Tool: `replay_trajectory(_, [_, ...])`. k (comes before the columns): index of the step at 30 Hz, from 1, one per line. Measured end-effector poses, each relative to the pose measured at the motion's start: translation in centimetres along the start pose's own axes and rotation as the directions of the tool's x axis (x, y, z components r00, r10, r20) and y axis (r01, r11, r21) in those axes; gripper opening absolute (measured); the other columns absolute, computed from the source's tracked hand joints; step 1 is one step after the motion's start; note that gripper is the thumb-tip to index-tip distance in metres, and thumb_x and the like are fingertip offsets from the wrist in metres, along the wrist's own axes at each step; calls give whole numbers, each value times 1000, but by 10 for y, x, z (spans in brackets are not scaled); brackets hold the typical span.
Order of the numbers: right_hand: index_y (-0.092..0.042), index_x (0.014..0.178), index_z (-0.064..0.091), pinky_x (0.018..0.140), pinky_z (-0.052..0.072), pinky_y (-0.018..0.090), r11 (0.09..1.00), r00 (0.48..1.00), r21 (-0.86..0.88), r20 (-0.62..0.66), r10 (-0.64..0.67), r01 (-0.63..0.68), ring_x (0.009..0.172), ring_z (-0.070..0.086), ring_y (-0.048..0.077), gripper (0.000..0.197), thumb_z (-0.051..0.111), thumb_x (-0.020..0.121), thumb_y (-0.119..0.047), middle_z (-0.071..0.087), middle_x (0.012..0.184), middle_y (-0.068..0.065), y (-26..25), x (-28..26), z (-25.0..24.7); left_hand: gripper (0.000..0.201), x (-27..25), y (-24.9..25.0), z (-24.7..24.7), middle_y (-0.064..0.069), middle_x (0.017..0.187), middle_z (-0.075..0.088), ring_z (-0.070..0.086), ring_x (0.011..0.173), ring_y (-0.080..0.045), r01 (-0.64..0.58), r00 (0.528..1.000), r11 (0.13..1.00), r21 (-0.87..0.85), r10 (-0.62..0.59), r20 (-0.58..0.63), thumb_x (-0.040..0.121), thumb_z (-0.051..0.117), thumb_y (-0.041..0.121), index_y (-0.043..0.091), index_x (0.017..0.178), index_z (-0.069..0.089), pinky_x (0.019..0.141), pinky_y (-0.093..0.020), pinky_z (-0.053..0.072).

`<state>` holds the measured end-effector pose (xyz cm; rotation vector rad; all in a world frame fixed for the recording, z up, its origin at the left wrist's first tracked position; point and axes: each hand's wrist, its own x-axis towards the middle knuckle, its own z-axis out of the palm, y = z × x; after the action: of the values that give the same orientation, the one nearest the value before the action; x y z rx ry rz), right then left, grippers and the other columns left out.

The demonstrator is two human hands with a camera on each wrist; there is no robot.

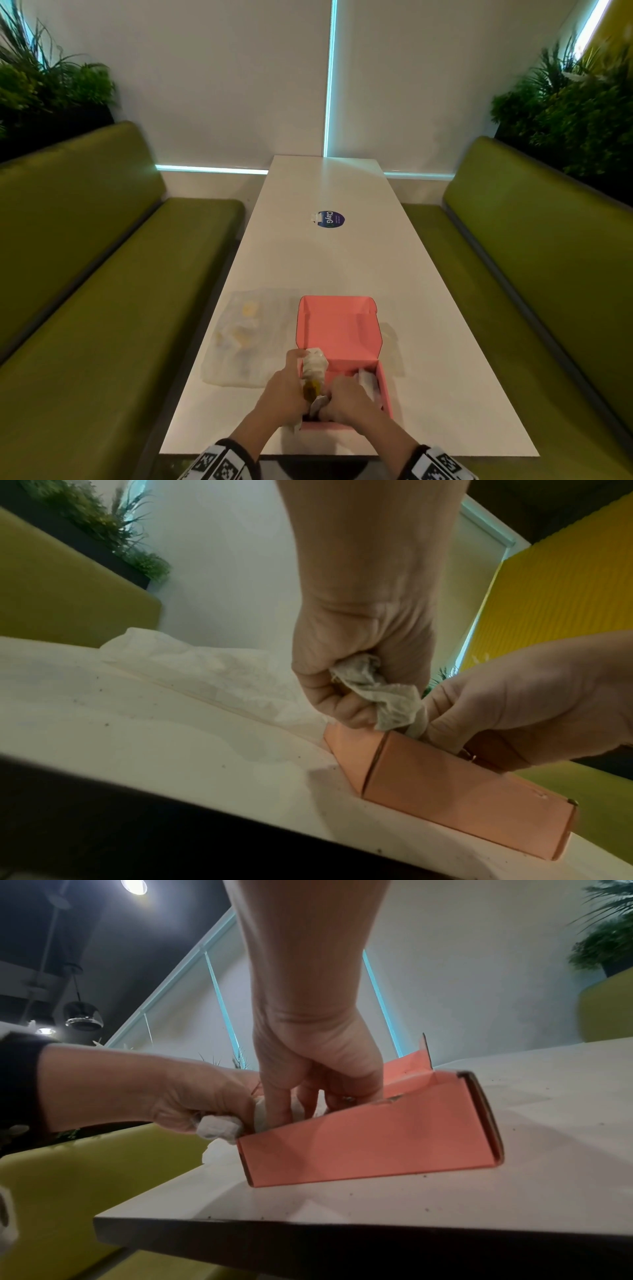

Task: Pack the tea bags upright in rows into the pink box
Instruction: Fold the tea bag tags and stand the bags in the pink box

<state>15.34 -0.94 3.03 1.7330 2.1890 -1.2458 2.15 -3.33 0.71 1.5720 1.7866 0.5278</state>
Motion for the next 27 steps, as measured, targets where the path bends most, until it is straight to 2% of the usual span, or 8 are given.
replay_trajectory(4, [-15, 117, 52, 91, 48, 28, 998, 996, -31, -79, -48, 46, 96, 58, 17, 40, 68, 81, -28, 58, 100, 1, -5, -5, 2, 62, -2, -5, -1, 0, 97, 58, 61, 86, -12, 99, 995, 957, -272, -90, 44, 84, 63, 12, 24, 130, 24, 72, -21, 54])
replay_trajectory(8, [-13, 121, 48, 94, 49, 31, 993, 992, 1, -52, -118, 118, 93, 56, 16, 38, 61, 86, -17, 60, 96, 1, -13, -17, -6, 45, -7, -4, -2, -2, 91, 57, 59, 78, -10, 148, 989, 875, -461, -144, 44, 91, 58, 21, 22, 127, 30, 54, -13, 47])
replay_trajectory(9, [-16, 118, 47, 91, 48, 29, 991, 991, 32, -41, -129, 131, 91, 55, 14, 35, 61, 86, -17, 60, 98, 1, -14, -21, -10, 42, -8, -4, -4, -3, 90, 58, 58, 75, -10, 160, 986, 854, -495, -161, 41, 92, 57, 27, 22, 126, 32, 52, -13, 45])
replay_trajectory(11, [-25, 93, 44, 79, 45, 24, 987, 988, 62, -52, -147, 150, 79, 50, 8, 18, 60, 87, -21, 56, 87, -6, -11, -21, -14, 45, -9, -6, -7, -4, 92, 58, 56, 77, -11, 177, 982, 838, -515, -182, 41, 91, 56, 37, 22, 126, 32, 57, -16, 45])
replay_trajectory(13, [-30, 75, 37, 69, 42, 21, 987, 990, 87, -67, -128, 133, 66, 44, 4, 26, 59, 86, -21, 46, 73, -10, -6, -17, -14, 51, -11, -8, -9, -2, 95, 55, 55, 82, -12, 196, 980, 849, -491, -185, 71, 87, 60, 42, 24, 124, 31, 61, -18, 44])
replay_trajectory(17, [-30, 71, 38, 66, 38, 19, 982, 991, 152, -81, -104, 116, 66, 44, 4, 28, 60, 84, -21, 46, 70, -10, -1, -8, -8, 60, -15, -11, -9, -2, 94, 56, 59, 81, -11, 221, 975, 861, -459, -178, 136, 79, 74, 31, 24, 120, 31, 58, -15, 48])
replay_trajectory(20, [-28, 72, 39, 67, 40, 19, 986, 994, 150, -86, -63, 76, 69, 45, 6, 24, 57, 85, -18, 47, 73, -9, 3, -3, 1, 71, -13, -15, -7, -4, 99, 60, 62, 87, -15, 206, 975, 876, -436, -147, 166, 69, 82, 28, 25, 118, 31, 67, -21, 52])
replay_trajectory(27, [-25, 73, 35, 69, 39, 24, 987, 990, 156, -141, -20, 42, 67, 41, 7, 23, 51, 86, -15, 43, 73, -8, 7, 2, 4, 66, -11, -20, -4, -4, 102, 61, 65, 88, -17, 184, 978, 907, -379, -129, 165, 70, 78, 13, 24, 115, 32, 74, -31, 59])
